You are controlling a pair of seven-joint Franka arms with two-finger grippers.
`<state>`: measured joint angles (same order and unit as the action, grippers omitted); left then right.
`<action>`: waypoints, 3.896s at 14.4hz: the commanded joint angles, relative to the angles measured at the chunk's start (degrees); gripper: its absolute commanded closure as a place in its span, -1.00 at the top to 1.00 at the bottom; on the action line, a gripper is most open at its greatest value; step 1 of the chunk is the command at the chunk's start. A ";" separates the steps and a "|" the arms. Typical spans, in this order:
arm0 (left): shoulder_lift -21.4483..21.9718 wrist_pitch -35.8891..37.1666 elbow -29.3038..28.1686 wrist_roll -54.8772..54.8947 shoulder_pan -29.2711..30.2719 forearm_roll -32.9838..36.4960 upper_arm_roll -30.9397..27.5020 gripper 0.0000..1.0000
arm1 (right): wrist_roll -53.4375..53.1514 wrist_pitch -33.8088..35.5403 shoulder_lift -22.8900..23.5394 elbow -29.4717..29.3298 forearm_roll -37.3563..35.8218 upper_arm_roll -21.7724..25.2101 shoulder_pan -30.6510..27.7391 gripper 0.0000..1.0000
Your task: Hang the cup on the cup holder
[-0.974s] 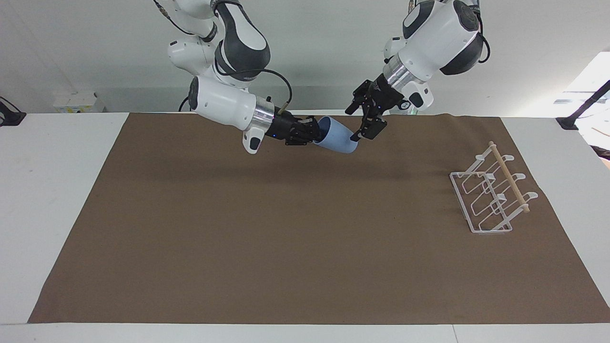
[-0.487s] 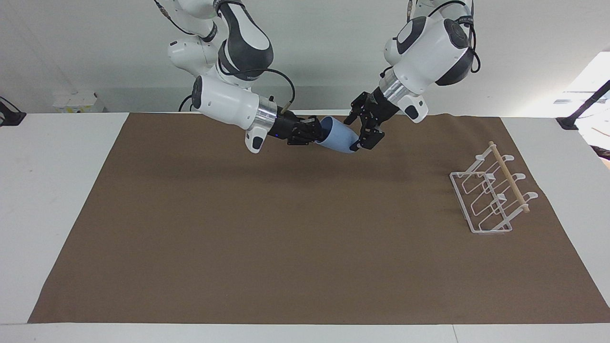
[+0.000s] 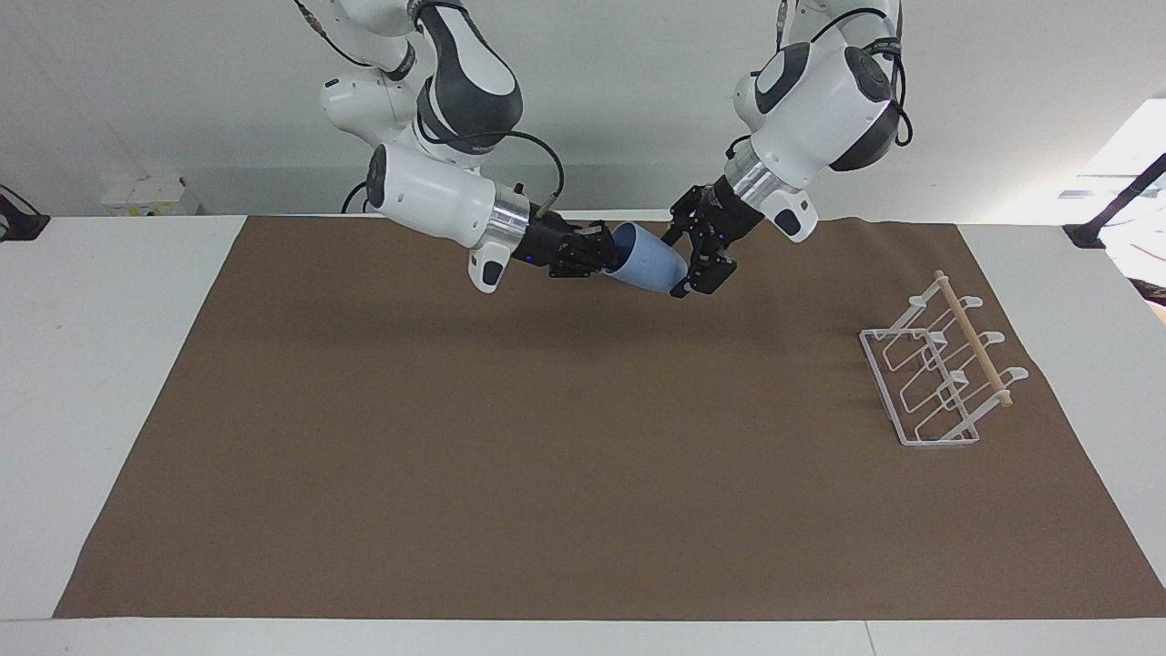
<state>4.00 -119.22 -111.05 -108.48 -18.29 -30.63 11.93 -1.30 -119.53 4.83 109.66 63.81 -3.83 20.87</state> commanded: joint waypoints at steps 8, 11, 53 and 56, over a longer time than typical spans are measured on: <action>-0.49 -3.30 -1.36 0.90 -2.37 -1.10 -0.33 0.23 | -0.54 -0.79 -1.57 1.44 1.14 0.14 0.14 -1.00; -0.49 -3.30 -1.27 0.90 -2.46 -1.10 -0.33 0.11 | -0.54 -0.88 -1.49 1.44 1.14 0.14 0.14 -1.00; -15.06 37.47 4.88 -2.87 2.20 117.15 -1.38 -1.00 | -0.73 40.08 -9.31 -18.78 -67.34 3.38 -24.63 0.98; -21.91 42.74 6.72 -8.48 2.73 125.26 -1.73 -1.00 | -0.46 40.69 -8.35 -19.13 -68.21 3.74 -25.18 0.98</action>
<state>-12.51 -81.02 -106.49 -112.60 -15.91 89.65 10.25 -2.58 -79.85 -4.91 91.90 -3.56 0.20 -3.70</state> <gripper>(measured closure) 0.317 0.004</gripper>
